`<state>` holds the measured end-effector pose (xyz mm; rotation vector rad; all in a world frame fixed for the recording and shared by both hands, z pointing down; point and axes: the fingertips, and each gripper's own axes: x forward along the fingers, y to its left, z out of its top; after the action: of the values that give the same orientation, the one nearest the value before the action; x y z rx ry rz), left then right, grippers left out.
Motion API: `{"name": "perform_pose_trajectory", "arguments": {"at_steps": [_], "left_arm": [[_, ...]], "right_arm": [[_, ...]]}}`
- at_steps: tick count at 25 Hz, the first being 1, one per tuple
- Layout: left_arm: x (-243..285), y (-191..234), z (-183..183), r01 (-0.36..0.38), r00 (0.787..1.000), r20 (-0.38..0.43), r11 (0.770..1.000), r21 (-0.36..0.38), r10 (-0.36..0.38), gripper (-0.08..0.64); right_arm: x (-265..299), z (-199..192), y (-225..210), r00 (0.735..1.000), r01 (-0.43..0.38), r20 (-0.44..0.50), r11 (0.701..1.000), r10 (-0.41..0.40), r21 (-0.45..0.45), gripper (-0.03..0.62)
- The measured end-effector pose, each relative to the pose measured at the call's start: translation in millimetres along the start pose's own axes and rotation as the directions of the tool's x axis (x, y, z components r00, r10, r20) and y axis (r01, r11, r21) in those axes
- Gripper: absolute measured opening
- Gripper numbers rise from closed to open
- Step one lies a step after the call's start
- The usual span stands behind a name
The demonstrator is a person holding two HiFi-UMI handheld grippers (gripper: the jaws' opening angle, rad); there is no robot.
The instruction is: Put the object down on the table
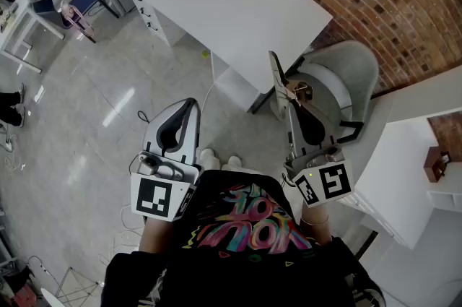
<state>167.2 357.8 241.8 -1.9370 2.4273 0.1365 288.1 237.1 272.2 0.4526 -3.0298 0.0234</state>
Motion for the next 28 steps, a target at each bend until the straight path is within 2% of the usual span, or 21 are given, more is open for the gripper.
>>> {"name": "perform_pose_trajectory", "arguments": {"at_steps": [5,9,12,15,19,24,28], "left_arm": [[-6.6,-4.7,0.2,-0.025,0.999,0.032,1.000,-0.004,0.025,0.025],[-9.8,-6.8,-14.0,-0.058,0.998,-0.025,0.998,-0.003,0.057,0.025],[-7.3,-7.6,-16.5,-0.067,0.998,-0.009,0.998,-0.004,0.067,0.025],[-0.7,-1.5,-25.9,-0.070,0.997,-0.038,0.998,-0.003,0.069,0.025],[11.2,26.8,-48.9,-0.081,0.992,-0.098,0.997,-0.003,0.080,0.025],[46.3,86.9,-57.5,-0.098,0.992,-0.082,0.994,-0.044,0.094,0.025],[82.4,145.4,-63.7,-0.063,0.992,-0.112,0.998,-0.022,0.061,0.025]], "right_arm": [[-14.3,-4.4,-4.6,1.000,0.017,0.017,0.999,-0.018,0.040,0.020],[-18.5,-13.7,-13.0,1.000,0.013,0.010,0.998,-0.013,0.056,0.020],[-16.2,-24.4,-17.3,1.000,0.004,-0.008,0.997,-0.004,0.073,0.020],[-3.5,-36.3,-18.4,0.999,-0.017,-0.031,0.996,0.020,0.088,0.020],[32.0,-51.3,-18.3,0.998,-0.033,-0.057,0.993,0.040,0.110,0.020],[97.8,-53.4,-21.8,0.997,-0.023,-0.075,0.993,0.032,0.115,0.020],[160.5,-46.9,-25.1,0.996,-0.002,-0.084,0.995,0.010,0.097,0.020]]}}
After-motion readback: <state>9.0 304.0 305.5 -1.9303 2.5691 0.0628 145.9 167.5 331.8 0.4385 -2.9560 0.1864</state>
